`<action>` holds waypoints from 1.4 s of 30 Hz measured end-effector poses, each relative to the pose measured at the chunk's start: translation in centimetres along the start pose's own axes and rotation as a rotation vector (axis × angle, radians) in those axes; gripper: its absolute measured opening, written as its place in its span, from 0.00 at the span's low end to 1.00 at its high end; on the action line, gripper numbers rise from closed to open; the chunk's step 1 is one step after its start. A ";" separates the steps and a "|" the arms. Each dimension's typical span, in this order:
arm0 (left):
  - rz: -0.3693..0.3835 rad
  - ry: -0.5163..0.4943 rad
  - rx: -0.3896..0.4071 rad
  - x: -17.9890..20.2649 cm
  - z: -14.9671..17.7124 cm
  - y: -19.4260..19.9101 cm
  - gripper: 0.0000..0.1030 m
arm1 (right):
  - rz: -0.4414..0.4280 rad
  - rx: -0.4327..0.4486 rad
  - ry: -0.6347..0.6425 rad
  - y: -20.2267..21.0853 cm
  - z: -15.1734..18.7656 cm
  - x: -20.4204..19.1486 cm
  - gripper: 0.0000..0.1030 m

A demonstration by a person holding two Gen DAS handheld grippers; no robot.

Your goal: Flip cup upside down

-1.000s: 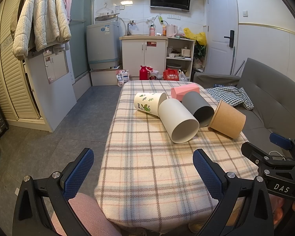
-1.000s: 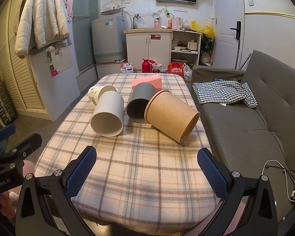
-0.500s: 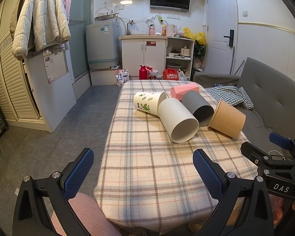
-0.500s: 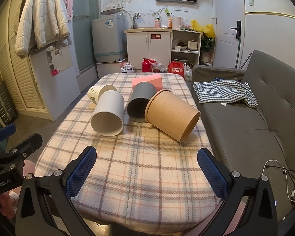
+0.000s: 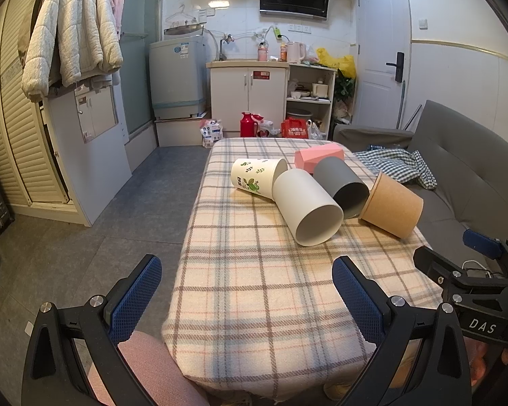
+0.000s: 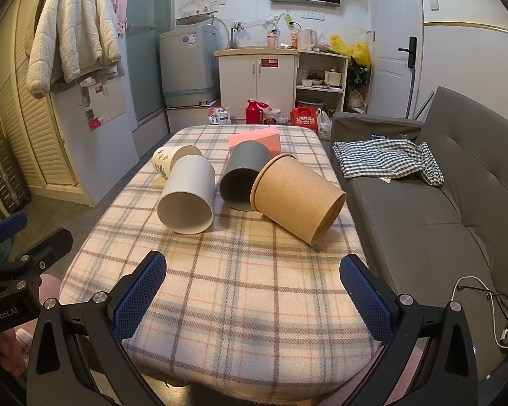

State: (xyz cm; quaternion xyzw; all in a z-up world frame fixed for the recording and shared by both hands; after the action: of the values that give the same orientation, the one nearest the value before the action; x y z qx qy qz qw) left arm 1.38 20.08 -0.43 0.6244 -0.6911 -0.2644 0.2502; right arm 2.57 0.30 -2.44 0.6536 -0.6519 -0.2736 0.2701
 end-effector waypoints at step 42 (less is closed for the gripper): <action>-0.100 0.139 -0.279 -13.0 -8.0 -15.7 1.00 | -0.127 -0.523 0.724 -27.2 -17.6 -15.9 1.00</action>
State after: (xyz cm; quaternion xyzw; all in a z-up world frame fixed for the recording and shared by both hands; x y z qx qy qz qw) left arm 19.51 31.33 -5.43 0.6340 -0.5966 -0.3263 0.3683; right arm 34.22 16.27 -9.24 0.6557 -0.3829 -0.1990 0.6195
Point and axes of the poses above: each gripper's, at about its wrist camera, not at the fingertips, and y roughly against the way its jaws point, x to its right, z to its underside, the point moved 3 cm from there along -y, roughly the way its jaws point, and after that the axes turned 8 degrees about -x, right-handed, at the moved point
